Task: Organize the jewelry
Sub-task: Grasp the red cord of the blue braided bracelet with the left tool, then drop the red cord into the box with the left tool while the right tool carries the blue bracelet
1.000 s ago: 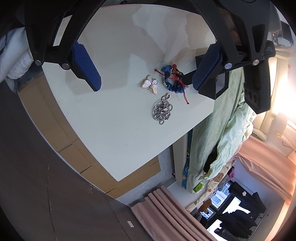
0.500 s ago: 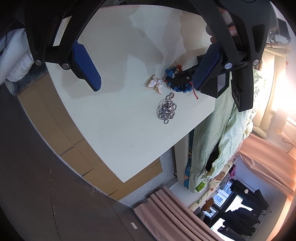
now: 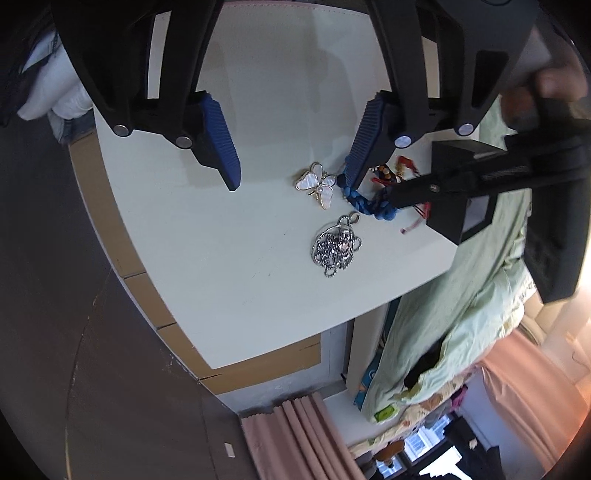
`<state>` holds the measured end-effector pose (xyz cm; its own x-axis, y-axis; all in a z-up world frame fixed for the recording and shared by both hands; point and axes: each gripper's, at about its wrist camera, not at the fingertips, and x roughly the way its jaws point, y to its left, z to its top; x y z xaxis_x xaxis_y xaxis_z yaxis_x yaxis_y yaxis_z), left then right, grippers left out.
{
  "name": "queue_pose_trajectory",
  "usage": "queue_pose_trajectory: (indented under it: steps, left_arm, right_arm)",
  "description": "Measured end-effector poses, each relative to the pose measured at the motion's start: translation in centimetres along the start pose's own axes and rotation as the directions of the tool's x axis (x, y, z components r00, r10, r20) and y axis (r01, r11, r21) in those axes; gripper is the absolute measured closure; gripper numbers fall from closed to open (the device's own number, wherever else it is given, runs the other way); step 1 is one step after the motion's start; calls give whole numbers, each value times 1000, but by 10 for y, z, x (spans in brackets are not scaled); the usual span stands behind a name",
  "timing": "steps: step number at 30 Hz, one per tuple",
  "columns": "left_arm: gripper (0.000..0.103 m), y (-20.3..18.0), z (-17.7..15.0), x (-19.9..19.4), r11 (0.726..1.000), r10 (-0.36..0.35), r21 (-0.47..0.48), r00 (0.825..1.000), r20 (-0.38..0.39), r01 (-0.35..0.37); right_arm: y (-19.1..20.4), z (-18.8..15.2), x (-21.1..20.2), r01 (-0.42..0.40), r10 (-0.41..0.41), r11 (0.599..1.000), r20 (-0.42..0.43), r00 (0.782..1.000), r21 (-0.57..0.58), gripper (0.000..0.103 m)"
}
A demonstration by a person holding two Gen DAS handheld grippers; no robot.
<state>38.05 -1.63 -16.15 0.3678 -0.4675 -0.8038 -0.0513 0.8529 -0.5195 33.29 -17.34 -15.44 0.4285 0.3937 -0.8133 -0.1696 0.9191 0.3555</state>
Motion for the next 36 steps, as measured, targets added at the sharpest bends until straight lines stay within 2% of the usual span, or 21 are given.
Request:
queue_pose_trajectory:
  steps: [2,5,10,19,20,22,23,28,36]
  left_arm:
    - [101,1,0,-6,1000,-14,0,1000,7,14]
    - [101,4,1,-18,1000,-27,4,999,26,27]
    - [101,9,5,-36,999,-43,-3,997,59,43]
    - [101,20,9,-68,998,-56,1,991,119,56]
    - [101,21,9,-70,998,-55,2,991,126,55]
    - [101,25,9,-77,998,-56,-1,989,136,57]
    - [101,27,9,-80,998,-57,-3,988,141,58]
    - [101,40,5,-100,998,-55,-10,984,169,57]
    - [101,69,-3,-132,998,-33,-40,975,220,43]
  right_arm:
    - [4,1,6,-16,16,1000,-21,1000,-9,50]
    - [6,0,20,-106,108,994,-83,991,33,56]
    - [6,0,37,-175,193,976,-147,970,130,57]
    - [20,5,55,-148,176,974,-163,971,170,57]
    - [22,4,56,-139,166,976,-163,972,166,60]
    - [26,4,63,-125,153,979,-176,972,162,75]
    - [27,3,64,-120,148,980,-178,973,160,92]
    - [45,7,44,-171,178,981,-88,980,90,94]
    - [68,14,14,-249,250,968,-5,968,18,94]
